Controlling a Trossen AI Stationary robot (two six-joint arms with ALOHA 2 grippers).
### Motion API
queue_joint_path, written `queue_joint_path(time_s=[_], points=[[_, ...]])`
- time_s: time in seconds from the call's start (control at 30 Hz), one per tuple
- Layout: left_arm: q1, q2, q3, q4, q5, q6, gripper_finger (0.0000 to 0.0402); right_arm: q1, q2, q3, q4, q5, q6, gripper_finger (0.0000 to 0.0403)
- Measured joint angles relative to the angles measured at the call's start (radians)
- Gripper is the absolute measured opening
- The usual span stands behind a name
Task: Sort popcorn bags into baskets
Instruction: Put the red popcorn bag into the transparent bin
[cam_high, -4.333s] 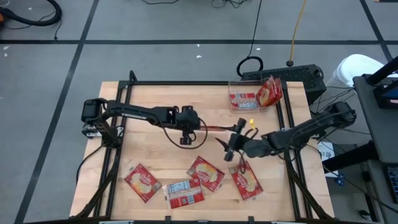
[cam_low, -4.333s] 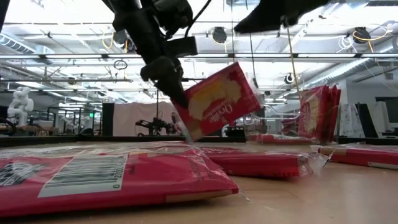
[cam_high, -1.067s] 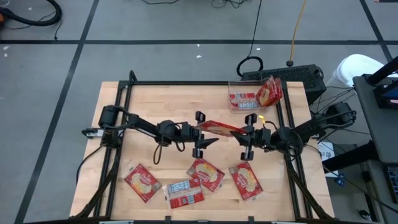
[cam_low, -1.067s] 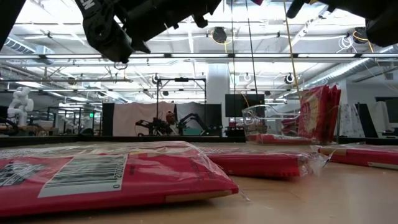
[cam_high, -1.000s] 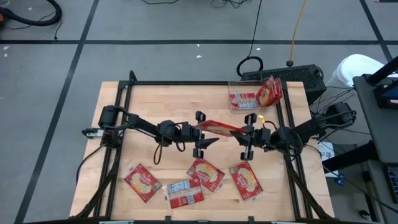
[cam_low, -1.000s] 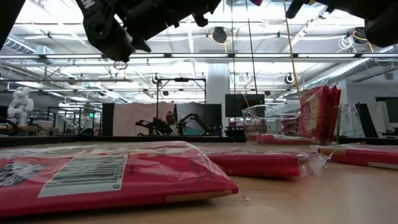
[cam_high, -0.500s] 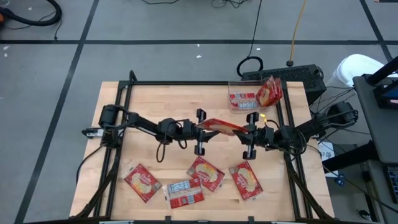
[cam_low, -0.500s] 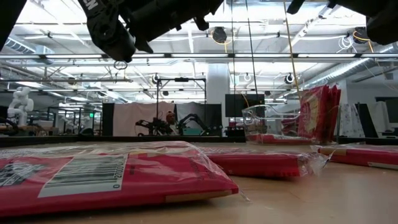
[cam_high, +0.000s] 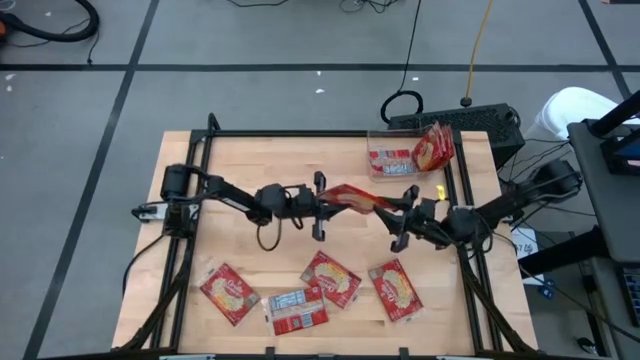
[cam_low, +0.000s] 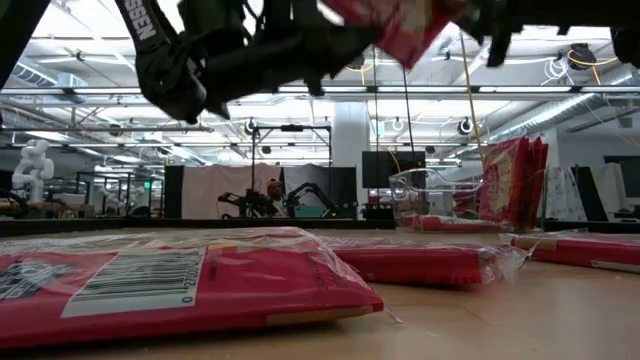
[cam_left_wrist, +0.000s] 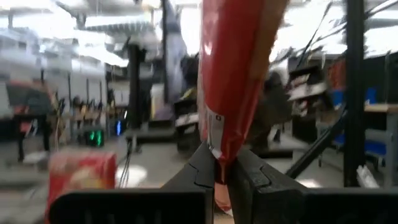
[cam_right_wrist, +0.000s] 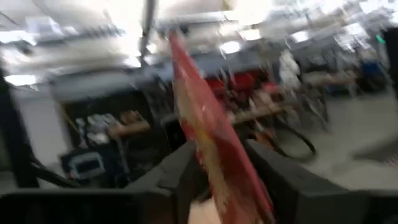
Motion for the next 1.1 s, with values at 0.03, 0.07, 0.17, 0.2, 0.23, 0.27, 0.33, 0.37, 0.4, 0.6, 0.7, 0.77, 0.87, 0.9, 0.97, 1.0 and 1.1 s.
queue_joint_path(time_s=[0.03, 0.07, 0.17, 0.2, 0.23, 0.27, 0.33, 0.37, 0.4, 0.6, 0.7, 0.77, 0.87, 0.9, 0.97, 1.0, 1.1], points=[[0.013, 0.000, -0.007, -0.029, 0.009, -0.012, 0.0018, 0.007, -0.023, 0.000, -0.065, 0.029, 0.031, 0.0148], [0.025, 0.000, -0.012, -0.069, 0.026, -0.023, 0.0018, 0.013, -0.048, 0.006, -0.137, 0.054, 0.058, 0.0160], [0.054, 0.001, -0.014, -0.247, 0.063, -0.044, 0.0021, 0.022, -0.123, 0.080, -0.464, 0.098, 0.157, 0.0190], [0.061, 0.002, -0.012, -0.309, 0.063, -0.044, 0.0021, 0.019, -0.142, 0.124, -0.606, 0.099, 0.200, 0.0197], [0.068, 0.002, -0.009, -0.363, 0.063, -0.044, 0.0021, 0.013, -0.153, 0.176, -0.752, 0.094, 0.243, 0.0202], [0.074, -0.001, -0.006, -0.409, 0.063, -0.041, 0.0020, 0.006, -0.156, 0.232, -0.897, 0.092, 0.283, 0.0206], [0.082, -0.007, 0.002, -0.502, 0.063, -0.031, 0.0019, -0.005, -0.146, 0.347, -1.158, 0.091, 0.339, 0.0211], [0.084, -0.009, 0.006, -0.537, 0.063, -0.025, 0.0019, -0.010, -0.136, 0.400, -1.260, 0.090, 0.353, 0.0211], [0.083, -0.015, 0.006, -0.574, 0.064, -0.024, 0.0019, -0.016, -0.125, 0.446, -1.344, 0.087, 0.360, 0.0212], [0.061, -0.065, 0.011, -0.736, 0.059, 0.030, 0.0021, -0.093, -0.042, 0.644, -1.606, -0.102, 0.274, 0.0212], [0.041, -0.095, 0.013, -0.811, 0.022, 0.081, 0.0022, -0.140, 0.004, 0.697, -1.665, -0.211, 0.219, 0.0212], [0.027, -0.111, 0.012, -0.848, -0.004, 0.103, 0.0022, -0.174, 0.036, 0.721, -1.691, -0.318, 0.205, 0.0212], [0.016, -0.135, 0.012, -0.917, -0.024, 0.122, 0.0022, -0.211, 0.083, 0.730, -1.740, -0.410, 0.190, 0.0208], [0.013, -0.136, 0.012, -0.923, -0.025, 0.122, 0.0022, -0.218, 0.097, 0.730, -1.755, -0.415, 0.183, 0.0206], [0.013, -0.137, 0.013, -0.934, -0.027, 0.123, 0.0023, -0.232, 0.123, 0.730, -1.797, -0.431, 0.178, 0.0201], [0.012, -0.137, 0.013, -0.946, -0.028, 0.123, 0.0023, -0.236, 0.135, 0.730, -1.814, -0.434, 0.173, 0.0198], [0.012, -0.139, 0.012, -0.965, -0.028, 0.123, 0.0023, -0.239, 0.158, 0.730, -1.846, -0.433, 0.163, 0.0185]])
